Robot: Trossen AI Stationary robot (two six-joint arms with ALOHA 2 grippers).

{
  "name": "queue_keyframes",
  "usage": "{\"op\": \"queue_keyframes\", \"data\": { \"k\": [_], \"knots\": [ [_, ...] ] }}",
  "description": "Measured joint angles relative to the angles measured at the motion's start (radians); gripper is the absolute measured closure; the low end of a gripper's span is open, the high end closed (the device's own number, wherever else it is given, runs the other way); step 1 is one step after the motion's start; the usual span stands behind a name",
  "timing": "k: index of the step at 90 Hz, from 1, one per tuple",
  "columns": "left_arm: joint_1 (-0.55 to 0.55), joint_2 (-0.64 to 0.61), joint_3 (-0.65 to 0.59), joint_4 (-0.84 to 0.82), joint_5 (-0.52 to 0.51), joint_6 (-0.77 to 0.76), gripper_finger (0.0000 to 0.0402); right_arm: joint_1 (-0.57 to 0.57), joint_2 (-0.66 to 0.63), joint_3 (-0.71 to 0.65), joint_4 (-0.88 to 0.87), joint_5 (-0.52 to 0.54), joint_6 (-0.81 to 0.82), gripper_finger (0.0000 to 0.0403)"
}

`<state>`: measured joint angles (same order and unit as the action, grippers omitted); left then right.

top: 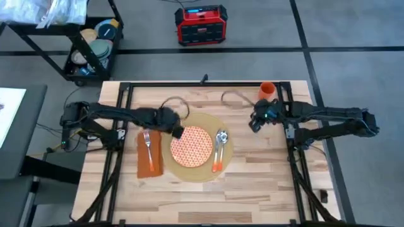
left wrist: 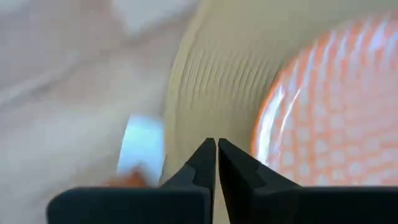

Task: Set table place
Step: Move the orange cup to the top right of the placemat

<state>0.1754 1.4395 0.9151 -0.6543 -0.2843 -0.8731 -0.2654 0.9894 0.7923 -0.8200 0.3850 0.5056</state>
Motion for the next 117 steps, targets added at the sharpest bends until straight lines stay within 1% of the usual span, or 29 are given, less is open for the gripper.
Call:
{"op": "queue_keyframes", "data": {
  "k": [11, 18, 24, 28, 33, 40, 42, 47, 57, 67, 76, 82, 86, 90, 98, 100, 103, 110, 117],
  "knots": [
    [0.075, 0.000, 0.084, 0.062, 0.048, 0.187, 0.0402, -0.158, 0.000, 0.085, -0.012, -0.069, -0.149, 0.0295],
    [0.110, 0.000, 0.147, 0.063, 0.056, 0.293, 0.0402, -0.254, 0.004, 0.162, -0.022, -0.076, -0.281, 0.0295],
    [0.137, 0.000, 0.191, 0.060, 0.058, 0.354, 0.0402, -0.350, 0.030, 0.219, -0.028, -0.089, -0.380, 0.0293],
    [0.153, 0.000, 0.214, 0.059, 0.064, 0.389, 0.0402, -0.427, 0.062, 0.248, -0.050, -0.155, -0.424, 0.0289],
    [0.170, 0.000, 0.238, 0.051, 0.083, 0.429, 0.0402, -0.514, 0.116, 0.271, -0.082, -0.281, -0.449, 0.0278],
    [0.189, -0.001, 0.259, 0.039, 0.129, 0.477, 0.0402, -0.582, 0.209, 0.277, -0.102, -0.423, -0.478, 0.0256],
    [0.193, 0.000, 0.263, 0.037, 0.140, 0.492, 0.0402, -0.590, 0.233, 0.277, -0.104, -0.446, -0.484, 0.0250],
    [0.204, 0.000, 0.271, 0.030, 0.158, 0.521, 0.0402, -0.604, 0.299, 0.278, -0.098, -0.464, -0.499, 0.0234],
    [0.220, -0.001, 0.280, 0.006, 0.172, 0.556, 0.0402, -0.599, 0.397, 0.277, -0.093, -0.464, -0.555, 0.0217],
    [0.230, 0.000, 0.280, -0.032, 0.175, 0.563, 0.0402, -0.591, 0.455, 0.278, -0.066, -0.403, -0.592, 0.0216],
    [0.231, -0.001, 0.279, -0.055, 0.176, 0.564, 0.0402, -0.590, 0.464, 0.285, -0.063, -0.400, -0.606, 0.0221],
    [0.231, -0.001, 0.279, -0.056, 0.190, 0.564, 0.0402, -0.585, 0.445, 0.316, -0.083, -0.416, -0.606, 0.0222],
    [0.231, -0.004, 0.279, -0.056, 0.203, 0.564, 0.0402, -0.572, 0.422, 0.347, -0.101, -0.406, -0.613, 0.0222],
    [0.231, -0.006, 0.279, -0.054, 0.203, 0.564, 0.0402, -0.556, 0.400, 0.380, -0.118, -0.363, -0.634, 0.0221],
    [0.230, -0.006, 0.279, -0.044, 0.204, 0.561, 0.0402, -0.538, 0.361, 0.400, -0.113, -0.189, -0.727, 0.0221],
    [0.230, -0.006, 0.279, -0.043, 0.204, 0.561, 0.0402, -0.543, 0.358, 0.400, -0.109, -0.164, -0.740, 0.0221],
    [0.231, -0.006, 0.279, -0.043, 0.204, 0.560, 0.0402, -0.562, 0.360, 0.400, -0.108, -0.155, -0.739, 0.0221],
    [0.230, -0.006, 0.279, -0.042, 0.204, 0.558, 0.0402, -0.618, 0.389, 0.398, -0.169, -0.188, -0.716, 0.0220],
    [0.230, -0.006, 0.279, -0.043, 0.204, 0.558, 0.0402, -0.661, 0.434, 0.396, -0.196, -0.194, -0.716, 0.0220]
  ]
}}
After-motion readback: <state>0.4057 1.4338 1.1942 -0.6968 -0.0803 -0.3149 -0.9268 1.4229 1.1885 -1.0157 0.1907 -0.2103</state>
